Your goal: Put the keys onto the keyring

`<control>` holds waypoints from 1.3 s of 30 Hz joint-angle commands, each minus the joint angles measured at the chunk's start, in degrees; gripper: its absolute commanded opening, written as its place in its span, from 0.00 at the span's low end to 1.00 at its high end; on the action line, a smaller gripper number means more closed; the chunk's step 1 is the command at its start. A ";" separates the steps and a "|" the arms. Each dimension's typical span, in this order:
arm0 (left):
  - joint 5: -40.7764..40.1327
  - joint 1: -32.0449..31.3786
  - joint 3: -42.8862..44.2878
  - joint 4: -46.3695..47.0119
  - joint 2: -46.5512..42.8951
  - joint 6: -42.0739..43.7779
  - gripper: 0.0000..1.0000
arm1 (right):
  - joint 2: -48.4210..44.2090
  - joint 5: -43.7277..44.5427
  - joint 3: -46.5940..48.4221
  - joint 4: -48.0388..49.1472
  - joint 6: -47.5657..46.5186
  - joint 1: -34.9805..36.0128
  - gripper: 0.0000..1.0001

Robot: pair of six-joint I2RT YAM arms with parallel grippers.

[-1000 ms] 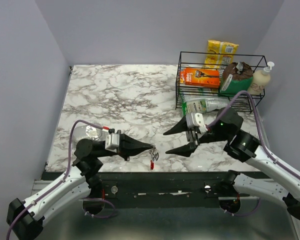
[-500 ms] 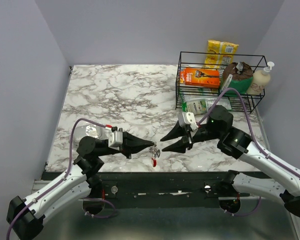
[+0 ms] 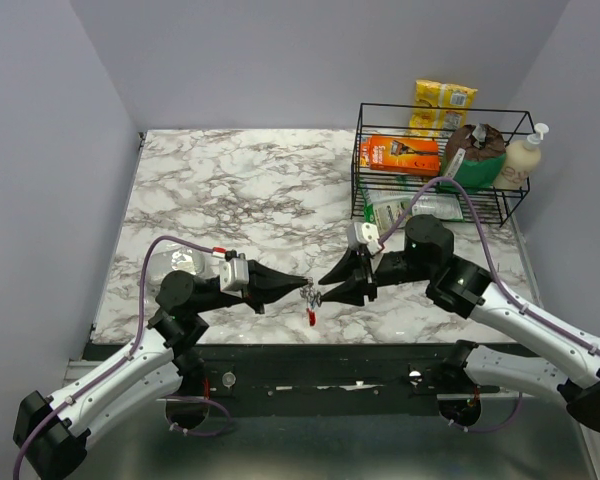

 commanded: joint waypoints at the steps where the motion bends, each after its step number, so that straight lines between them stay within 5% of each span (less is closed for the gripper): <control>1: -2.07 -0.15 1.97 1.20 -0.29 1.07 0.00 | 0.81 0.54 -1.25 3.15 2.57 -0.02 0.43; 13: -3.65 -0.15 1.53 0.59 -0.20 1.24 0.00 | 3.09 1.41 -2.21 4.73 4.33 -0.02 0.41; 21: -3.82 -0.15 1.53 0.41 -0.37 1.33 0.00 | 3.27 2.47 -2.30 4.73 4.07 -0.02 0.16; 30: -4.00 -0.15 1.62 -1.00 -0.81 2.03 0.00 | 0.81 4.58 -3.27 4.38 2.92 -0.11 0.01; 39: -3.65 -0.15 1.70 -2.14 -1.34 2.38 0.00 | -0.77 7.39 -3.53 3.68 2.05 -0.11 0.01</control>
